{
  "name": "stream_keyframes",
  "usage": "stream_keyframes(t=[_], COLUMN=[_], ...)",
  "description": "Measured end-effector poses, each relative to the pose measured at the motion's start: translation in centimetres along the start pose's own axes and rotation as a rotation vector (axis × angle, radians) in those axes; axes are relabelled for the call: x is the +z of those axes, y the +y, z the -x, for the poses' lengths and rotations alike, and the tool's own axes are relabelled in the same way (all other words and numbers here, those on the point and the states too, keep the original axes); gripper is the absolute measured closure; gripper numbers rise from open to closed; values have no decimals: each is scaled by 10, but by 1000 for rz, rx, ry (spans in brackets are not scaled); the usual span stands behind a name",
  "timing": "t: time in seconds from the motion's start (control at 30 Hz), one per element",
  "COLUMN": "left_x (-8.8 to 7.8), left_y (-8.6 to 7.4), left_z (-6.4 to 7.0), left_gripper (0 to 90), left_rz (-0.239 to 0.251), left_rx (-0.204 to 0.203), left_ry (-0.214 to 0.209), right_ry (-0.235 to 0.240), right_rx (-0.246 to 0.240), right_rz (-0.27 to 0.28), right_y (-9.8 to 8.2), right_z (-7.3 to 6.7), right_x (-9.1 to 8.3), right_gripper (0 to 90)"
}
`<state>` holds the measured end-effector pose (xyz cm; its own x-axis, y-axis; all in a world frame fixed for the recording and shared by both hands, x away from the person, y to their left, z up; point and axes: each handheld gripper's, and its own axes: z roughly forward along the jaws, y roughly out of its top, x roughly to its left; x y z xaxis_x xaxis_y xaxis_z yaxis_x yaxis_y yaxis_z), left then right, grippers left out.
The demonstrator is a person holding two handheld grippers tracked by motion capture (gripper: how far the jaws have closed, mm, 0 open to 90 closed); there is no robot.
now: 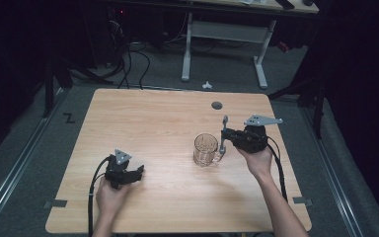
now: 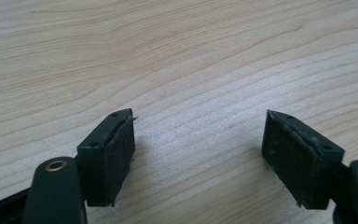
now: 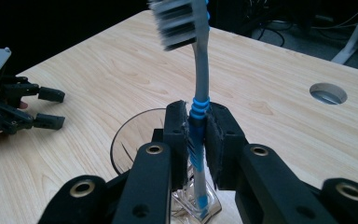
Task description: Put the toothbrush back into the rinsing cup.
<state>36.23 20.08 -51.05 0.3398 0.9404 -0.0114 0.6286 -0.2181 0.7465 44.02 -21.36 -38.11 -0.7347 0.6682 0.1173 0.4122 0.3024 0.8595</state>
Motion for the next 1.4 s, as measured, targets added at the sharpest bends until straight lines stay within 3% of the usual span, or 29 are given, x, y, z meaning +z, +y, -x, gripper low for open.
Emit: stream_keyframes(t=[0.53,1.4], left_x=[0,0], left_y=[0,0], left_z=[0,0], left_gripper=[260,261], left_rz=[0,0], left_rx=[0,0], left_ry=[0,0], right_ry=[4,-2], right_rx=[20,13], right_rz=[-25,-75], right_y=[-9,-14], right_z=[2,1], right_x=[5,16], right_gripper=[793,793])
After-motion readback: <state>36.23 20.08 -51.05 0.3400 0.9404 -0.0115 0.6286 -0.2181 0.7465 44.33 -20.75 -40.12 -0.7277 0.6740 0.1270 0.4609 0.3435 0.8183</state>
